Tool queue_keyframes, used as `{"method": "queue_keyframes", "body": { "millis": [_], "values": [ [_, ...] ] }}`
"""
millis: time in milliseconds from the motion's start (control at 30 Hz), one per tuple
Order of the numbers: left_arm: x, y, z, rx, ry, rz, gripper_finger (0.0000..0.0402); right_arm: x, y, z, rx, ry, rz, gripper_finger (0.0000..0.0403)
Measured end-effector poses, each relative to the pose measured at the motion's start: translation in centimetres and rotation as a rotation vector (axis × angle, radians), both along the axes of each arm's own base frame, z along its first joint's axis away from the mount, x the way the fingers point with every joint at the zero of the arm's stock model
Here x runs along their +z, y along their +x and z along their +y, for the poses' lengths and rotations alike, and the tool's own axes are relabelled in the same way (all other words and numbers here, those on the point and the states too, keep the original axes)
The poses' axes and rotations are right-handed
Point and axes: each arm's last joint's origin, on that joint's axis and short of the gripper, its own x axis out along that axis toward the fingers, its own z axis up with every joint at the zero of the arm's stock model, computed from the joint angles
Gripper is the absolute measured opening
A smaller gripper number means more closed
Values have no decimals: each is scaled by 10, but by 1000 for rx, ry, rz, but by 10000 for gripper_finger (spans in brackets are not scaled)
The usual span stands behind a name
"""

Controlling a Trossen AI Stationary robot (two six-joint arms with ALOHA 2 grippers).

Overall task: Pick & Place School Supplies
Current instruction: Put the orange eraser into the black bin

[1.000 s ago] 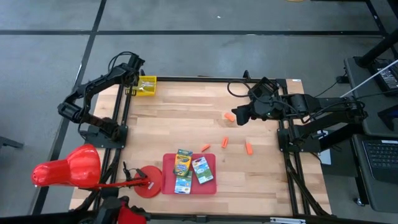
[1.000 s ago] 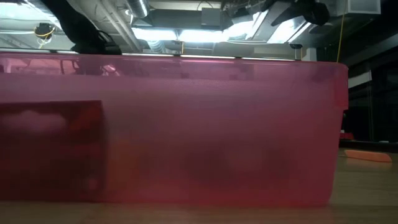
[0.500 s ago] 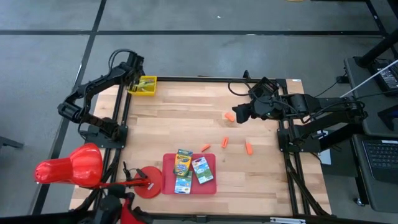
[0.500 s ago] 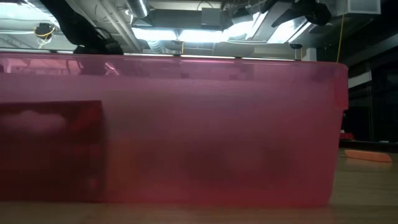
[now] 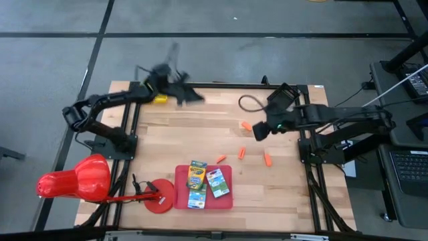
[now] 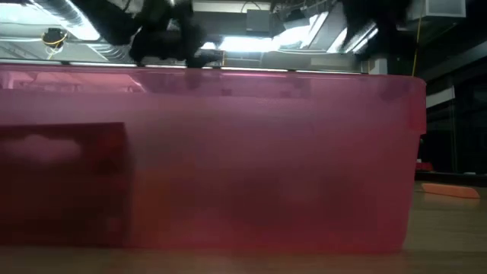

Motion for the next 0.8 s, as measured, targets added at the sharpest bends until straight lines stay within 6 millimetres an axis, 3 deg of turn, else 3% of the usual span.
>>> {"method": "queue_keyframes", "body": {
  "millis": [67,167,333,533,633,800],
  "values": [
    [0,18,-29,-77,57,-8,116,-31,-4,-9,29,96,120,194],
    [3,37,-60,-57,190,28,106,-67,-7,-21,108,230,230,194],
    [6,53,-102,-47,426,132,98,-87,4,-32,194,91,327,194],
    [27,59,-114,36,549,178,108,-87,44,-42,349,-180,351,194],
    [36,59,-117,47,605,241,114,-103,60,-50,406,-207,438,194],
    [61,49,-118,45,638,310,118,-137,69,-68,377,-134,543,199]
  ]
}}
